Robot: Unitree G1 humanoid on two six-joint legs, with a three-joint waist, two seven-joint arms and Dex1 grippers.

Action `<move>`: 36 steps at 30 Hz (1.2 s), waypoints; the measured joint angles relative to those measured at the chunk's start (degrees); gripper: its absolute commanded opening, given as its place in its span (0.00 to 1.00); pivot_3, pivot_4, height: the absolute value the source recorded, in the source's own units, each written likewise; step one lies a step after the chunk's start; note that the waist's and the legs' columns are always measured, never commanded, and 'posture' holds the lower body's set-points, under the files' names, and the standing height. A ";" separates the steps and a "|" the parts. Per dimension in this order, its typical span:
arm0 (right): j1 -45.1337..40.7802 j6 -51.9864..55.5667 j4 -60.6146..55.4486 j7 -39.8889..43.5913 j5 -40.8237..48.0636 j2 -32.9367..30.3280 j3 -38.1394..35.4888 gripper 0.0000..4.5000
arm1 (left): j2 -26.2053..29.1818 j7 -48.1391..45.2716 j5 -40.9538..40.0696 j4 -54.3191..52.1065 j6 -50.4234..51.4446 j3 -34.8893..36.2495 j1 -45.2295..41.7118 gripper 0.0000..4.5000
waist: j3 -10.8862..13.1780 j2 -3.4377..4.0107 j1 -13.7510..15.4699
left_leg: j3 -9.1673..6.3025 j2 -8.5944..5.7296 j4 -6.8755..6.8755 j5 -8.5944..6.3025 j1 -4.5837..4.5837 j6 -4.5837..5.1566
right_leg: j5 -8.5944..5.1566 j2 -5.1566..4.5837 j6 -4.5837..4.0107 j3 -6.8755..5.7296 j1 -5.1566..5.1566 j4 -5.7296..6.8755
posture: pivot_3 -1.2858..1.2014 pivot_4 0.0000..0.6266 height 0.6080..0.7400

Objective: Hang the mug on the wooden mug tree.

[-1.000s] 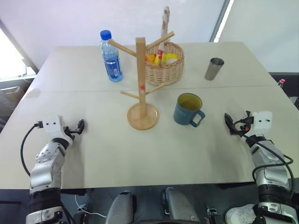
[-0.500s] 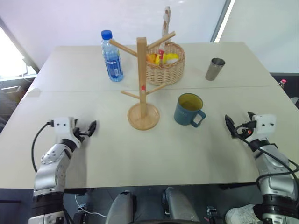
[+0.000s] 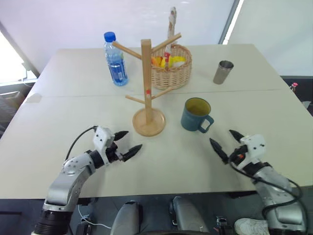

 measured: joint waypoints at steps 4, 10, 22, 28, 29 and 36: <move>-1.62 -1.59 -0.08 -4.81 -4.46 4.39 3.99 0.99 | -1.23 -1.06 -0.48 -1.58 0.15 -3.37 -1.54 1.00 | 0.00 0.00 0.14 | 0.00 -0.01 0.01 0.00 -0.01 0.00 | 0.00 0.00 0.00 0.00 0.00 0.00 | 0.52 0.24 1.00; -3.93 -2.89 1.30 -10.37 -7.46 6.87 3.93 0.99 | -1.45 -1.08 -0.40 -2.67 0.05 -4.88 -2.20 1.00 | 0.00 0.00 0.09 | 0.01 -0.03 0.01 0.00 -0.02 0.00 | 0.00 0.01 0.01 -0.01 -0.01 -0.02 | 0.52 0.24 1.00; -7.42 -3.83 6.30 -15.07 -8.47 6.92 1.10 0.99 | -1.26 -1.11 -0.29 -4.75 -0.16 -6.83 -2.03 1.00 | 0.00 0.00 -0.04 | 0.01 -0.03 0.01 0.01 0.01 0.01 | 0.00 0.06 0.01 -0.01 0.01 0.01 | 0.52 0.24 1.00; -9.43 -3.09 8.62 -16.38 -9.11 8.06 1.71 0.99 | -1.22 -1.13 0.31 -4.75 -0.73 -7.12 -1.98 1.00 | 0.00 0.00 0.00 | 0.01 -0.04 0.01 0.01 0.00 0.01 | 0.00 0.06 0.01 -0.01 0.01 0.01 | 0.52 0.24 1.00; -9.66 -2.98 8.99 -16.36 -9.12 8.10 1.87 0.94 | -1.19 -1.14 0.33 -4.75 -0.89 -7.11 -1.99 1.00 | 0.00 0.00 -0.01 | 0.02 -0.04 0.01 0.01 0.00 0.01 | 0.00 0.06 0.01 -0.01 0.01 0.01 | 0.52 0.24 1.00; -10.15 -2.59 9.26 -14.47 -8.37 8.58 2.94 0.24 | -0.78 -1.12 0.51 -4.74 -1.37 -7.11 -1.99 1.00 | 0.00 0.00 -0.03 | 0.01 -0.04 0.01 0.01 0.00 0.01 | 0.00 0.06 0.01 -0.01 0.01 0.01 | 0.52 0.24 1.00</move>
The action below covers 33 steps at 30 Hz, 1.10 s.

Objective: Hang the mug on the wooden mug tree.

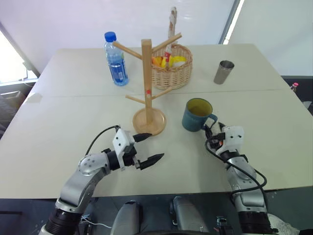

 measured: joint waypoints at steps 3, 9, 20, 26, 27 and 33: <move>-0.03 -0.12 -0.10 1.16 0.83 0.08 0.66 0.01 | 0.24 0.01 0.03 0.01 -0.20 0.04 0.24 1.00 | 0.00 0.00 -0.01 | 0.00 0.00 0.00 0.00 0.00 0.00 | 0.00 0.00 0.00 0.00 0.00 0.00 | 0.52 0.24 1.00; 0.31 -0.22 -1.33 2.53 -1.68 -1.93 2.61 0.01 | 1.31 0.15 0.99 1.01 -1.49 1.02 0.58 1.00 | 0.00 0.01 0.00 | 0.00 0.00 0.00 0.00 0.00 0.00 | 0.00 0.00 0.00 0.00 0.00 0.00 | 0.52 0.24 1.00; -11.13 5.19 -23.34 17.56 -17.08 -20.07 14.96 0.01 | 2.51 1.46 -0.13 7.63 -8.50 12.46 -0.27 1.00 | 0.03 -0.03 0.02 | -0.06 0.01 0.04 0.00 0.01 0.00 | 0.00 0.05 0.01 -0.07 0.00 0.02 | 0.52 0.24 1.00; -24.65 27.17 -36.16 19.57 -17.82 -12.91 21.10 0.01 | 4.02 -0.09 -0.24 10.72 -10.07 14.47 -0.97 1.00 | 0.02 -0.05 0.22 | -0.14 -0.01 0.03 0.00 -0.08 0.00 | 0.00 -0.03 0.00 -0.11 -0.07 -0.01 | 0.52 0.24 1.00; -26.40 30.77 -37.04 19.51 -18.86 -12.50 22.19 0.01 | 4.12 -0.14 -0.25 11.30 -10.22 14.88 -0.93 1.00 | 0.01 -0.07 0.31 | -0.13 -0.03 0.03 0.00 -0.10 -0.01 | 0.00 -0.09 0.00 -0.12 -0.06 -0.03 | 0.52 0.24 1.00; -30.55 41.68 -38.62 20.55 -18.77 -11.56 23.23 0.01 | 4.49 -1.20 -0.29 13.06 -11.05 15.80 -1.41 1.00 | 0.00 -0.09 0.09 | -0.12 -0.09 0.01 0.00 -0.12 -0.01 | 0.00 -0.19 0.00 -0.12 -0.10 -0.07 | 0.52 0.24 1.00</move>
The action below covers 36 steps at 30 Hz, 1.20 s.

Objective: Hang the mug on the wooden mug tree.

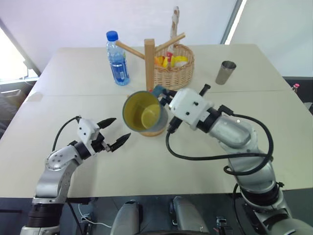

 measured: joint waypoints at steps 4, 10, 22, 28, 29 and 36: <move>-2.33 4.83 -0.29 0.34 1.04 0.79 1.11 0.01 | 0.02 -0.22 0.01 0.62 -0.07 0.32 -1.30 1.00 | 0.00 0.00 -0.09 | 0.00 0.02 -0.02 0.00 0.00 0.00 | 0.00 0.03 0.00 0.00 -0.04 0.04 | 0.52 0.24 1.00; -4.53 9.64 -0.44 0.75 1.25 -0.16 3.56 0.01 | -0.01 -0.09 -0.93 0.19 0.05 0.59 -2.11 1.00 | 0.00 0.00 -0.16 | 0.00 0.02 -0.02 0.00 -0.01 0.00 | 0.00 0.01 0.00 0.00 -0.05 0.03 | 0.52 0.24 1.00; -8.80 12.29 3.00 -0.05 1.22 -0.31 6.79 0.01 | 2.14 -3.46 -12.89 -6.45 5.36 6.09 -1.08 1.00 | 0.01 0.00 -0.30 | 0.01 0.03 -0.03 0.00 -0.03 0.00 | 0.00 0.01 -0.01 0.00 -0.07 0.02 | 0.52 0.24 1.00; -9.34 13.75 5.05 -0.75 1.15 -0.33 7.71 0.01 | 3.31 -3.39 -17.42 -7.94 8.99 8.27 -1.08 1.00 | 0.01 0.00 -0.25 | 0.02 0.03 -0.03 0.00 -0.06 0.00 | 0.00 0.01 -0.01 0.00 -0.09 0.00 | 0.52 0.24 1.00; -9.39 14.01 5.35 -0.97 1.15 -0.31 7.73 0.01 | 3.31 -3.35 -18.14 -8.52 9.56 8.33 -1.11 1.00 | 0.01 0.00 -0.26 | 0.02 0.03 -0.03 0.00 -0.06 0.00 | 0.00 0.00 -0.01 0.00 -0.08 0.00 | 0.52 0.24 1.00; -10.16 15.85 5.73 -2.09 1.14 0.28 8.24 0.01 | 3.47 -3.11 -19.49 -9.45 11.28 8.33 -1.11 1.00 | 0.01 0.00 -0.29 | 0.01 0.03 -0.04 0.00 -0.05 0.00 | 0.00 0.02 -0.01 -0.01 -0.09 0.00 | 0.52 0.24 1.00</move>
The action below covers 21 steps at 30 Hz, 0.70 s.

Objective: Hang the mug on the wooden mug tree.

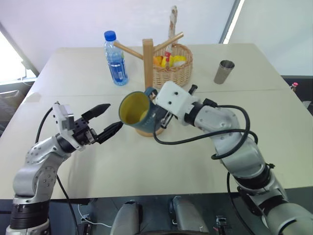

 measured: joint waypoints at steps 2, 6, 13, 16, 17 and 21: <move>-0.01 0.28 0.05 -0.51 -0.03 0.10 0.39 0.01 | 0.04 0.05 -0.06 -0.18 0.18 0.00 0.02 1.00 | 0.00 0.00 0.00 | 0.00 0.00 0.00 0.00 0.00 0.00 | 0.00 0.00 0.00 0.00 0.00 0.00 | 0.52 0.24 1.00; -0.41 0.59 0.59 -1.30 -0.02 0.29 0.69 0.07 | 0.05 0.33 -0.06 -0.27 0.20 -0.01 0.03 1.00 | 0.00 0.00 0.00 | 0.00 0.00 0.00 0.00 0.00 0.00 | 0.00 0.00 0.00 0.00 0.00 -0.01 | 0.52 0.24 1.00; -0.63 0.46 1.14 -1.94 -0.09 0.44 0.69 0.61 | 0.03 0.38 -0.03 -0.29 0.12 -0.02 0.66 1.00 | 0.00 0.00 -0.01 | 0.00 0.00 -0.01 0.00 -0.01 0.00 | 0.00 0.00 -0.01 0.00 -0.01 -0.02 | 0.52 0.24 1.00; -0.63 -1.31 1.03 -1.38 0.03 -1.26 0.71 0.61 | 0.02 0.33 0.00 -0.29 -0.13 -0.02 0.72 1.00 | 0.00 0.01 -0.02 | 0.00 0.00 -0.02 0.00 -0.01 0.00 | 0.00 0.00 -0.01 0.00 -0.01 -0.03 | 0.52 0.24 1.00; -0.59 -2.04 0.90 -0.95 0.08 -2.18 0.60 0.61 | 0.02 0.33 0.00 -0.29 -0.19 -0.02 0.81 1.00 | 0.01 0.01 0.00 | 0.00 0.00 -0.02 0.00 -0.02 0.00 | 0.00 0.00 -0.01 0.00 -0.01 -0.04 | 0.52 0.24 1.00; 2.20 -7.19 -1.66 3.19 3.66 -6.61 -5.47 0.61 | -0.04 0.66 0.01 -0.05 -0.23 0.07 1.40 1.00 | 0.02 -0.01 0.22 | 0.00 0.00 -0.02 -0.01 -0.06 0.00 | 0.00 -0.01 0.00 -0.01 0.01 -0.13 | 0.52 0.24 1.00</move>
